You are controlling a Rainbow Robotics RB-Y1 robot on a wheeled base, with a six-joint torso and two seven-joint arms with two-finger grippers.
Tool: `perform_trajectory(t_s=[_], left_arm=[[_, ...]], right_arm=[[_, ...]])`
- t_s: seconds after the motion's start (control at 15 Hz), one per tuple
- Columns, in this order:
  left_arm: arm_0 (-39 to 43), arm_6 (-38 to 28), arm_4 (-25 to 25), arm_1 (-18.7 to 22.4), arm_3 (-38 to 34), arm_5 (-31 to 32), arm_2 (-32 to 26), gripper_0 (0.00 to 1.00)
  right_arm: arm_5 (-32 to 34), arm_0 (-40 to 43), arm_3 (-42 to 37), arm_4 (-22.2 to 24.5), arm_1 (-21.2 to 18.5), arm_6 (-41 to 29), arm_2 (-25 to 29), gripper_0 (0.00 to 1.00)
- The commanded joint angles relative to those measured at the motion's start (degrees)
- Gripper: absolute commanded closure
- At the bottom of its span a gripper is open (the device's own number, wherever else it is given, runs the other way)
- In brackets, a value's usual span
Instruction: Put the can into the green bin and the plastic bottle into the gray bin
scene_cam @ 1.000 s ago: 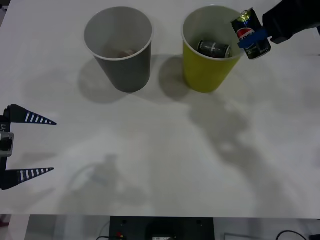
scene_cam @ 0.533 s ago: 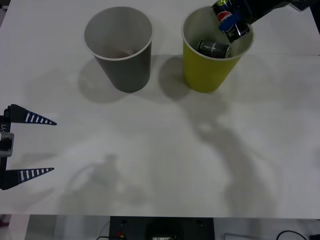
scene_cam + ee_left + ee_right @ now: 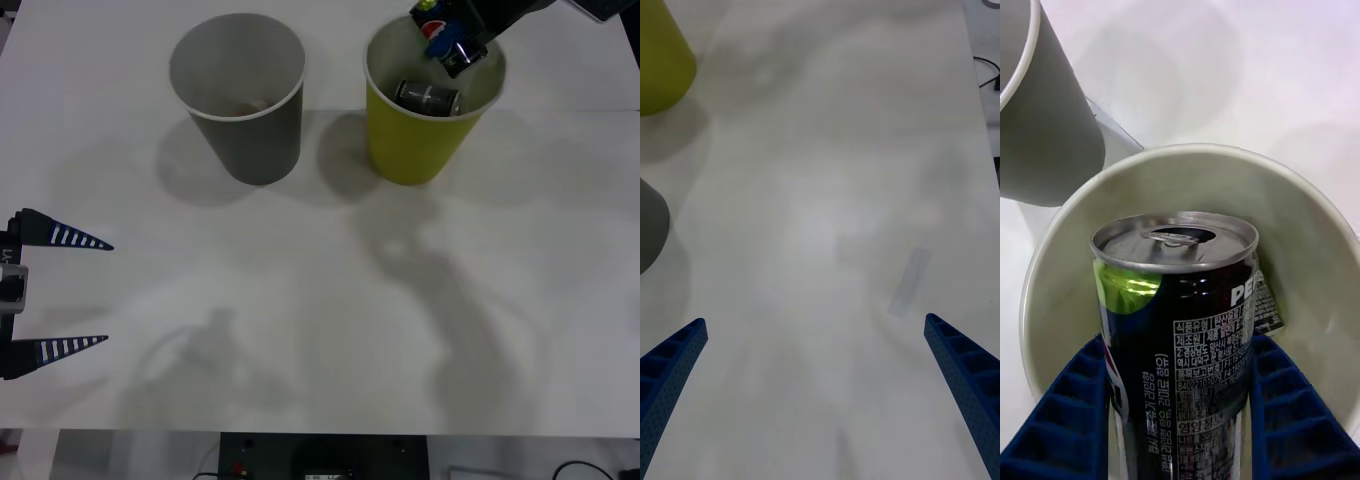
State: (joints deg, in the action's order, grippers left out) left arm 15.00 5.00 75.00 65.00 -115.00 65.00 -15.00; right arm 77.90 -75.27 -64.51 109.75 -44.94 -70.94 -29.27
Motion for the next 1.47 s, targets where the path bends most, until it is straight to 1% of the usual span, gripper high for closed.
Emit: perform_trajectory(t_s=[0.07,0.2,0.33,0.53,0.6,0.73,0.93,1.07,1.13,1.47], left_arm=[[0.00,0.00,0.00,0.00,0.00,0.00,0.00,0.00],[0.00,0.00,0.00,0.00,0.00,0.00,0.00,0.00],[0.00,0.00,0.00,0.00,0.00,0.00,0.00,0.00],[0.00,0.00,0.00,0.00,0.00,0.00,0.00,0.00],[0.00,0.00,0.00,0.00,0.00,0.00,0.00,0.00],[0.00,0.00,0.00,0.00,0.00,0.00,0.00,0.00],[0.00,0.00,0.00,0.00,0.00,0.00,0.00,0.00],[0.00,0.00,0.00,0.00,0.00,0.00,0.00,0.00],[0.00,0.00,0.00,0.00,0.00,0.00,0.00,0.00],[0.00,0.00,0.00,0.00,0.00,0.00,0.00,0.00]], right_arm=[[0.05,0.04,-0.09,-1.03,-0.85,1.86,0.10,0.00],[0.05,0.04,0.00,-1.74,-1.20,3.88,0.10,0.00],[1.81,0.22,0.00,-4.90,-2.43,5.20,1.41,0.00],[6.21,2.85,-1.06,-10.44,-5.07,7.49,6.51,0.00],[7.26,4.35,-2.82,-10.97,-5.68,8.10,8.53,0.00],[9.11,8.74,-8.09,-11.14,-6.47,9.16,13.81,0.00],[10.51,17.97,-18.46,-11.49,-8.32,11.27,21.80,0.00],[10.78,23.86,-23.56,-11.84,-9.20,16.10,25.93,0.00],[10.78,27.46,-25.58,-12.72,-9.72,19.00,28.57,0.00],[10.78,40.03,-32.44,-15.10,-10.51,29.55,37.45,0.00]])
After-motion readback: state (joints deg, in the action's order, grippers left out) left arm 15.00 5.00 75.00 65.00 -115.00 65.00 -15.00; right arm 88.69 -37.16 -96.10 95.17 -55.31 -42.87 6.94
